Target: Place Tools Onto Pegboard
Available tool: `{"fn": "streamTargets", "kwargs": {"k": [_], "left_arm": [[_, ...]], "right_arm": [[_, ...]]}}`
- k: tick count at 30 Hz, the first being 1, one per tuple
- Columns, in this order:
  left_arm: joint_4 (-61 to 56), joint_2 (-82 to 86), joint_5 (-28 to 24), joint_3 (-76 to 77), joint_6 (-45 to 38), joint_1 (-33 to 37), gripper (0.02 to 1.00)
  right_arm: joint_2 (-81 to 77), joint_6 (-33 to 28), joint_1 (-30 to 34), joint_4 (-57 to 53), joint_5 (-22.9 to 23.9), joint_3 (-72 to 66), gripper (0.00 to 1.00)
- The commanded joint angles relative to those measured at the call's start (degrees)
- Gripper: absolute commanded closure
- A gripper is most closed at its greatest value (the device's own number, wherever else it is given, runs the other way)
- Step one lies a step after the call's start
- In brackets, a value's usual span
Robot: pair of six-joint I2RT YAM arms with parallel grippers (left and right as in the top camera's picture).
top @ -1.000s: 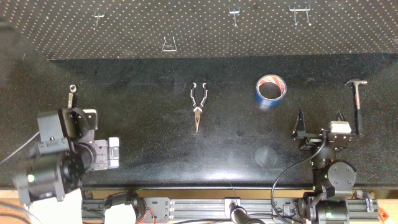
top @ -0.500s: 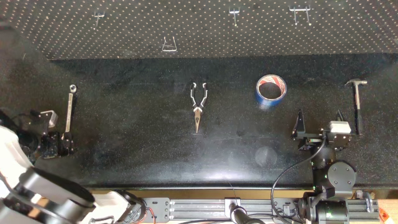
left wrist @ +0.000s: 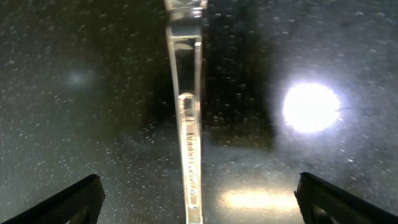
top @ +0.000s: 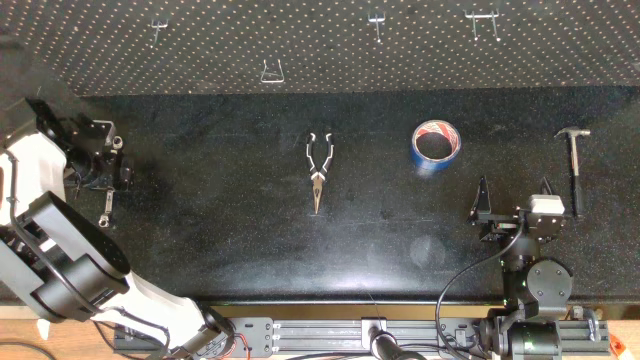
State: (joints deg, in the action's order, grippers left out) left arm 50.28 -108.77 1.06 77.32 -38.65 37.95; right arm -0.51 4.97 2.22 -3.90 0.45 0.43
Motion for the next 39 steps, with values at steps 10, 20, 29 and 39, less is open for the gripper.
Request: {"fn": "streamTargets", "kwargs": {"k": [10, 20, 29, 39], "left_arm": [[0.24, -5.03, -4.55, 1.03, 7.65, 2.16, 0.023], [-0.2, -5.46, -4.96, 1.01, 0.63, 2.16, 0.389], [-0.31, -8.33, -4.57, 0.96, 0.66, 6.43, 0.921], [11.63, -6.75, -6.97, 10.69, 0.92, 3.08, 0.989]], "right_arm": [[0.24, -1.01, 0.33, -0.35, -0.52, -0.15, 0.001], [0.24, -0.98, 0.33, -0.35, -0.52, -0.15, 0.001], [0.24, -0.98, 0.33, -0.35, -0.52, -0.15, 0.001], [0.24, -0.98, 0.33, -0.35, -0.52, -0.15, 0.001]]}}
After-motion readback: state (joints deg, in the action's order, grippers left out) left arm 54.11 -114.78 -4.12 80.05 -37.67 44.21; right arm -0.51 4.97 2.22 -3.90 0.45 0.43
